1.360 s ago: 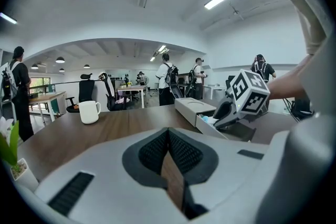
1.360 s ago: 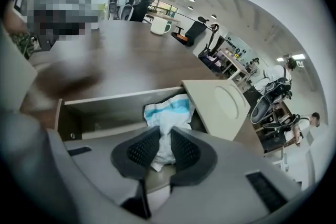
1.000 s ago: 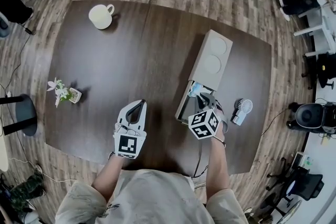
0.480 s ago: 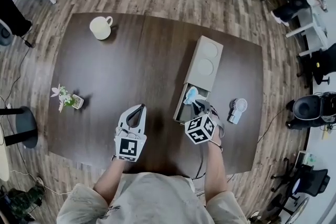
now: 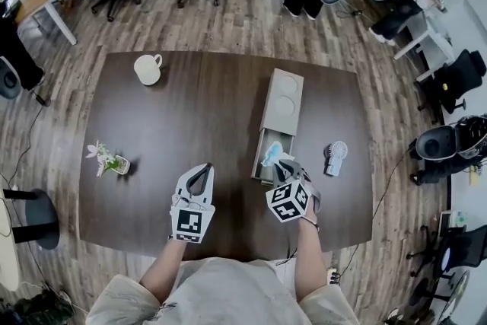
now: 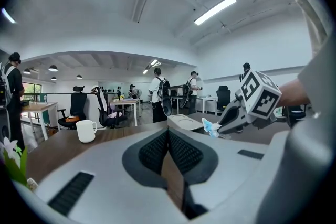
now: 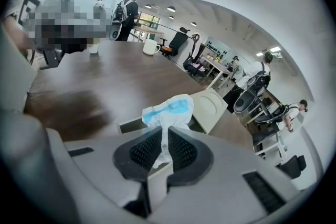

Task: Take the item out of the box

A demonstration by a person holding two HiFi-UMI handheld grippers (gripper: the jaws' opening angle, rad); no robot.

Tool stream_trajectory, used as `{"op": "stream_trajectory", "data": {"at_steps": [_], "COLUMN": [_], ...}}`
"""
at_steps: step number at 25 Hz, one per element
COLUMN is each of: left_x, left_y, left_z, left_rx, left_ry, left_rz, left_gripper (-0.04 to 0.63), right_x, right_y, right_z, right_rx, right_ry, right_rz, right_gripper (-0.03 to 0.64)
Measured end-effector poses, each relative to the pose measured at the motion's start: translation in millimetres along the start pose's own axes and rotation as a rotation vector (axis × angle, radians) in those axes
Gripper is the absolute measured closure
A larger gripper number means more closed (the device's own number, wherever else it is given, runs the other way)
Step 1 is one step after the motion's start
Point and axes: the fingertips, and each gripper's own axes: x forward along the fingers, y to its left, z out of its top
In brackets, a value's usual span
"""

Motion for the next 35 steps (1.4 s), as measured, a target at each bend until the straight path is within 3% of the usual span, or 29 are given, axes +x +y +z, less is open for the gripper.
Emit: {"op": "stream_trajectory", "data": {"at_steps": [12, 19, 28, 35], "left_x": [-29, -27, -32, -35], "left_y": [-3, -12, -21, -26], "left_z": [47, 91, 128, 153], "left_rx": [0.055, 0.066, 0.053, 0.100], "left_ry": [-0.130, -0.232, -0.311, -0.352], "left_rz": [-0.075, -0.125, -0.174, -0.183], "left_gripper": [0.592, 0.594, 0.594, 0.594], "right_x": [-92, -163, -259, -302], "right_y": [3, -21, -54, -57], "right_z": [14, 13, 12, 4], "right_rx": [0.186, 0.325, 0.530, 0.639], "right_ry": [-0.154, -0.281, -0.545, -0.747], "right_rz": [-0.169, -0.325, -0.558, -0.722], "right_gripper": [0.583, 0.583, 0.583, 0.581]}}
